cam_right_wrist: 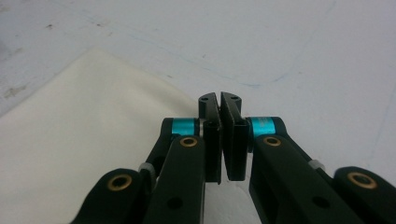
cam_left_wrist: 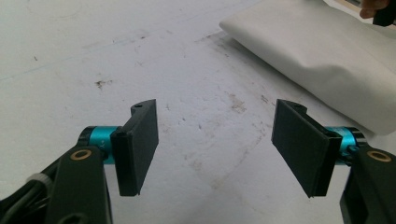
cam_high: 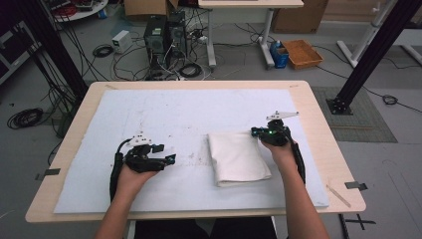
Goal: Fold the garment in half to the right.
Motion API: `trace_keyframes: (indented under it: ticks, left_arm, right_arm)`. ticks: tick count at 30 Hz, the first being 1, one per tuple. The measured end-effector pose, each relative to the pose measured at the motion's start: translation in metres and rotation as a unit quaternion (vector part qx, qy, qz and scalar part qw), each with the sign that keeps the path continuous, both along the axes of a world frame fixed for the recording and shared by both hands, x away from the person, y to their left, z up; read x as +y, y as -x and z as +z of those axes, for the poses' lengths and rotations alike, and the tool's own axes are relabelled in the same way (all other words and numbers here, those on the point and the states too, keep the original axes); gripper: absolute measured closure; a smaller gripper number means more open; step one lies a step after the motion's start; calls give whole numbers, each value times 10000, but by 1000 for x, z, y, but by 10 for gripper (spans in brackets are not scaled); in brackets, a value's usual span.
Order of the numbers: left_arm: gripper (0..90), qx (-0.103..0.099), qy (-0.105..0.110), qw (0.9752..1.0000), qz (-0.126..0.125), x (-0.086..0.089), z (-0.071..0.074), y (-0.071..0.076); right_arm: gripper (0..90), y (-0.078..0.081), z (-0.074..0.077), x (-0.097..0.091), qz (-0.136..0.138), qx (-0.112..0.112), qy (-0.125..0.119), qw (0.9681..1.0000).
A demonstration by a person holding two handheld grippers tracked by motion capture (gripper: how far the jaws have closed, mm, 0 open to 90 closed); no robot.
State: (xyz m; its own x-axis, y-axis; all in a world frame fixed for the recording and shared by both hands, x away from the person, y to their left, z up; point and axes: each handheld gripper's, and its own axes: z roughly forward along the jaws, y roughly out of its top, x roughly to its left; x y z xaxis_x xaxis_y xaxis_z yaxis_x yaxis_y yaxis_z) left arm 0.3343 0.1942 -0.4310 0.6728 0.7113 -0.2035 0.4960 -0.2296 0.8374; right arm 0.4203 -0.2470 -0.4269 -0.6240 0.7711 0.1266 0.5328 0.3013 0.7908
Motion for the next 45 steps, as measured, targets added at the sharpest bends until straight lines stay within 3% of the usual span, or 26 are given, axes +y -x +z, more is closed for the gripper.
trace_keyframes:
  ticks: [4, 5, 6, 7, 9, 10, 11, 12, 15, 19, 22, 32, 36, 38, 45]
  left_arm:
    - [318, 6, 0, 10000, 11, 0, 0, 0]
    - [318, 5, 2, 10000, 12, 0, 0, 0]
    - [318, 25, 0, 10000, 13, 0, -1, -1]
    - [318, 24, -2, 10000, 24, 1, -1, -1]
    - [318, 38, 6, 10000, 46, 1, -2, -2]
    - [318, 35, -4, 10000, 45, 1, -1, -2]
    - [318, 20, 9, 10000, 57, 1, -1, -3]
    - [318, 18, 16, 10000, 71, 2, -1, -2]
    - [318, 9, 44, 9999, 122, 4, 0, -2]
    - [318, 3, 54, 9999, 125, 4, 0, -2]
    - [318, 26, 36, 9999, 140, 4, -1, -3]
    - [318, 45, -23, 9999, 134, 3, -2, -4]
    - [318, 51, -42, 9999, 103, 1, -2, -3]
    - [318, 35, -62, 9999, 91, 2, -2, -3]
    - [314, 0, 9, 9999, 123, 5, -1, -4]
  right_arm:
    - [832, -1, -7, 2, -141, 124, 290, 9994]
    - [774, 1, -6, 3, -155, 66, 324, 9993]
    - [677, 8, 3, 3, -108, -167, 200, 9996]
    - [630, 13, 8, 5, -89, -216, 159, 9996]
    - [510, 25, 18, 12, 81, -368, 79, 9993]
    - [476, 31, 21, 18, 250, -393, 28, 9989]
    - [476, 31, 21, 18, 250, -393, 28, 9989]
    - [407, 47, 25, 32, 528, -488, 73, 9974]
    - [382, 65, 23, 52, 909, -569, 117, 9942]
    - [368, 83, 15, 74, 1182, -521, 132, 9915]
    - [369, 91, 8, 88, 1247, -531, 476, 9896]
    - [376, 98, -10, 103, 1289, -554, 1032, 9847]
    - [378, 100, -12, 104, 1259, -598, 1047, 9847]
    - [360, 100, -9, 102, 1283, -515, 1005, 9853]
    - [302, 93, 19, 58, 908, -629, 506, 9926]
